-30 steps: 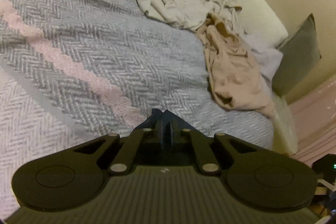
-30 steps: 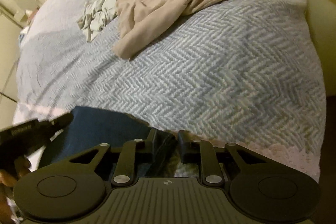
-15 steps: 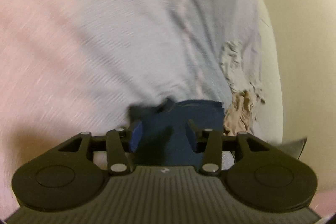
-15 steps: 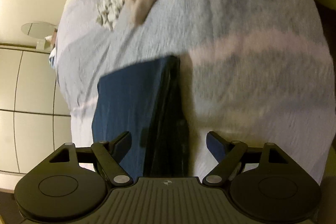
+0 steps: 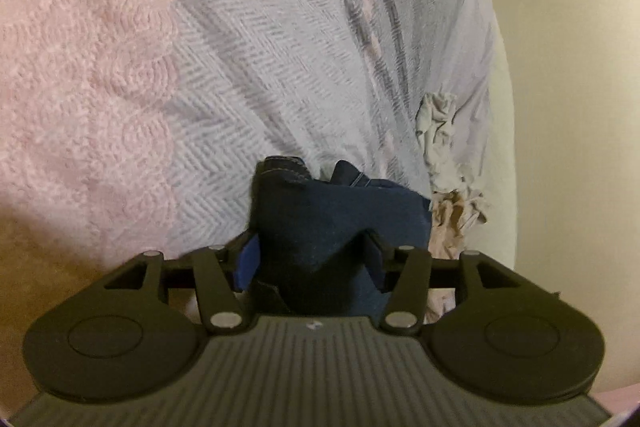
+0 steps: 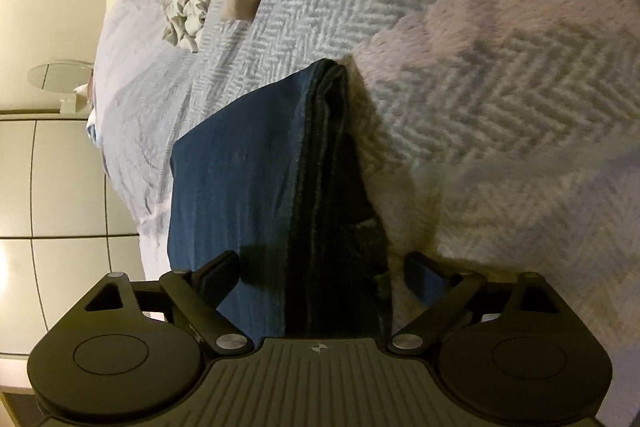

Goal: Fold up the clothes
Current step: 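Grasp the folded jeans edges with both grippers, then lift the folded jeans with both grippers and carry them to the clothes stack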

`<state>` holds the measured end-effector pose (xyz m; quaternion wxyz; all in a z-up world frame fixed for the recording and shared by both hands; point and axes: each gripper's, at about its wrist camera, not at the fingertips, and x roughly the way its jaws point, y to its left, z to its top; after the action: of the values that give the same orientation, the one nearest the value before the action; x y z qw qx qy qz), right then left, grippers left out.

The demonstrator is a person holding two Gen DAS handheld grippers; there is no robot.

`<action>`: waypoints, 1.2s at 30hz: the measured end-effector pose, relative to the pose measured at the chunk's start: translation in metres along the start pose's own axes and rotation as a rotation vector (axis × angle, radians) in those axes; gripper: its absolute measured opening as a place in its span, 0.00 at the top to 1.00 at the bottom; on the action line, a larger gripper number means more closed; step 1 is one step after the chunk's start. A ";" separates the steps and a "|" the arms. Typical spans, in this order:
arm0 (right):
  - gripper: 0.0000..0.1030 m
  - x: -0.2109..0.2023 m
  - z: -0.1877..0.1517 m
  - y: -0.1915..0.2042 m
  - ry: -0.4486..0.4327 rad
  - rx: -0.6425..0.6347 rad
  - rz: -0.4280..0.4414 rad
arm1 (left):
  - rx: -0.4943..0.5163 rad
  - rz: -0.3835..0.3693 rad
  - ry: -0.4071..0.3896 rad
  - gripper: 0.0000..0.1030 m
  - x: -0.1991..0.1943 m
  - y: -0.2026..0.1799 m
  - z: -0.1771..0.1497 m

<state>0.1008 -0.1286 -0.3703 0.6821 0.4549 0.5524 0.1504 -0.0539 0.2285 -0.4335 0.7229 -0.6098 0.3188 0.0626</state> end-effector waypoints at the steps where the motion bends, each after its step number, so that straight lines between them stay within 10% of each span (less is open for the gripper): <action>1: 0.10 0.002 0.001 0.003 0.004 -0.019 -0.001 | 0.008 0.000 -0.002 0.53 0.001 -0.002 -0.001; 10: 0.29 -0.008 -0.004 0.021 -0.018 -0.115 -0.010 | 0.028 -0.064 -0.004 0.59 -0.004 -0.005 -0.004; 18: 0.16 0.025 0.007 0.005 -0.016 -0.007 0.034 | 0.012 -0.033 -0.034 0.53 0.022 0.003 -0.005; 24: 0.56 0.007 -0.006 0.034 -0.025 -0.093 0.026 | 0.017 -0.100 -0.056 0.71 -0.006 -0.010 -0.006; 36: 0.55 0.035 -0.026 0.009 0.080 -0.042 0.052 | -0.046 -0.081 -0.103 0.72 -0.033 0.029 -0.001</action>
<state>0.0921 -0.0874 -0.3844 0.6647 0.4486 0.5638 0.1976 -0.0940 0.2447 -0.4406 0.7261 -0.6345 0.2549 0.0719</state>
